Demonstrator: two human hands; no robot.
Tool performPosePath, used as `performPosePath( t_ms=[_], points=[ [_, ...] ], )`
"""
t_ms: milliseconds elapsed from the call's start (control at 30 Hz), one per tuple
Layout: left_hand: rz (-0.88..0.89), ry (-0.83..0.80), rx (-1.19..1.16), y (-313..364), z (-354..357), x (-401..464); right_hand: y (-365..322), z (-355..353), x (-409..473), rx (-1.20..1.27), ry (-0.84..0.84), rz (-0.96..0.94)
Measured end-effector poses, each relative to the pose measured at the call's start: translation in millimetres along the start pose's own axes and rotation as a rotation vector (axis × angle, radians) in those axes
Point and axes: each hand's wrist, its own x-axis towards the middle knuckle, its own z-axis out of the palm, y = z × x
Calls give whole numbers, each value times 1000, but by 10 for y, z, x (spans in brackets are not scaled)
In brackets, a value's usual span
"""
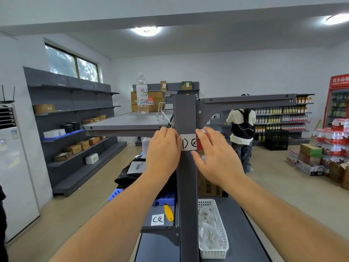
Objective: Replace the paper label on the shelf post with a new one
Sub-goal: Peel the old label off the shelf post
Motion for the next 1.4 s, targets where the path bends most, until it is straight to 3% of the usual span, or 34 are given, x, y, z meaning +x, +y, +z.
performPosePath(
  t_ms=[333,567,733,867,1100,1400],
  points=[
    [72,-26,-61,90,7,-159,38,-40,14,145,20,48],
    [302,-103,-90,189,-75,-276,65,-52,58,618,36,181],
    [462,-17,-98,246,-143,-317,52,-110,11,853,-76,276],
    [421,68,-128,269,-229,-258,53,-107,-19,1023,-189,412],
    [425,77,-63,274,-216,-234,77,-128,-30,1474,-286,533],
    [237,-62,-316,298,-199,-301,163,-182,-28,1543,-234,593]
  ],
)
